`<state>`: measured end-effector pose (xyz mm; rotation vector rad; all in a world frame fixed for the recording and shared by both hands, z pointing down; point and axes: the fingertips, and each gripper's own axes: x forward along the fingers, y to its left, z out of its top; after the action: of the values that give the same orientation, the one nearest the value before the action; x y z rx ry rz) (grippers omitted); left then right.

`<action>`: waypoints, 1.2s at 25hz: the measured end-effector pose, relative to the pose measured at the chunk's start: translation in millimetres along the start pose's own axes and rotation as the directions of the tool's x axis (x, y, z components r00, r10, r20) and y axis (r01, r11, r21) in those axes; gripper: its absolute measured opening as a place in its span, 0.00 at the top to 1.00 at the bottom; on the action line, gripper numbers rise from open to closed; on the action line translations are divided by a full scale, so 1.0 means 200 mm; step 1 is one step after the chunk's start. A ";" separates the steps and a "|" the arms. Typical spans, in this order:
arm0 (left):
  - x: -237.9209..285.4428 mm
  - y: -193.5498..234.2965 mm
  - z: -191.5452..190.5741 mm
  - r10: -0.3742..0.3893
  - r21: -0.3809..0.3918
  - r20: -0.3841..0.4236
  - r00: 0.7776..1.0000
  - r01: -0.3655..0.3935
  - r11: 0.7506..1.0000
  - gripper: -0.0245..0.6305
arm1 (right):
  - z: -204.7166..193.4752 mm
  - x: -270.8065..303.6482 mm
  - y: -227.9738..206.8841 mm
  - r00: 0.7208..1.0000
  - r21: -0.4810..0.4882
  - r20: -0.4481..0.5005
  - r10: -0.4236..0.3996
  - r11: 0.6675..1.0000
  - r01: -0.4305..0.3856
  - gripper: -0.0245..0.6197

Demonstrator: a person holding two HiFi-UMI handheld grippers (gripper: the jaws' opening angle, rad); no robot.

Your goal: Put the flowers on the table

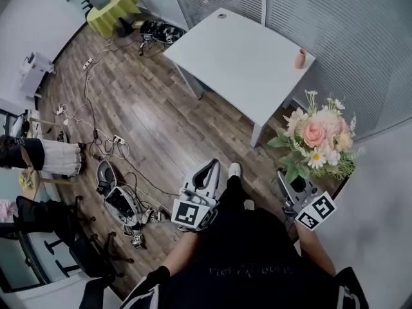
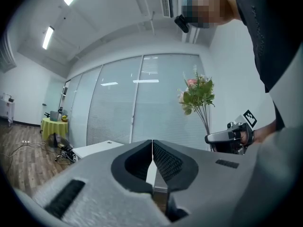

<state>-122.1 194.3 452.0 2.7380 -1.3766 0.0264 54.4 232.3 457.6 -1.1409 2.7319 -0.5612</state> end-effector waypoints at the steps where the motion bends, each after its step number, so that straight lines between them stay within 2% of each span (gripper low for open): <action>1: 0.04 0.04 0.00 0.001 -0.001 -0.002 1.000 -0.001 1.000 0.93 | 0.02 0.04 -0.03 1.000 -0.001 0.001 -0.004 1.000 0.004 0.91; 7: 0.28 0.27 -0.02 -0.016 -0.010 -0.028 0.999 0.016 1.000 0.93 | 0.15 0.31 -0.22 1.000 0.011 -0.004 -0.021 1.000 0.021 0.91; 13: 0.52 0.44 0.07 -0.082 0.000 -0.022 0.996 0.082 0.997 0.93 | 0.25 0.52 -0.37 0.999 0.019 -0.010 -0.051 0.998 0.052 0.91; 17: 0.64 0.54 0.14 -0.109 -0.020 -0.001 0.994 0.109 0.994 0.93 | 0.28 0.66 -0.45 0.998 0.052 -0.003 -0.059 0.997 0.059 0.91; 21: 0.74 0.57 0.16 -0.166 -0.028 -0.003 0.986 0.166 0.986 0.93 | 0.32 0.73 -0.51 0.997 0.055 0.009 -0.074 0.996 0.073 0.91; 30: 0.98 0.53 0.19 -0.220 -0.046 -0.037 0.975 0.219 0.975 0.93 | 0.41 0.79 -0.69 0.996 0.081 -0.018 -0.088 0.993 0.089 0.91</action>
<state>-90.5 -27.8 429.3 2.8195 -1.0449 0.0403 54.5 8.3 439.4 -1.2474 2.6536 -0.6887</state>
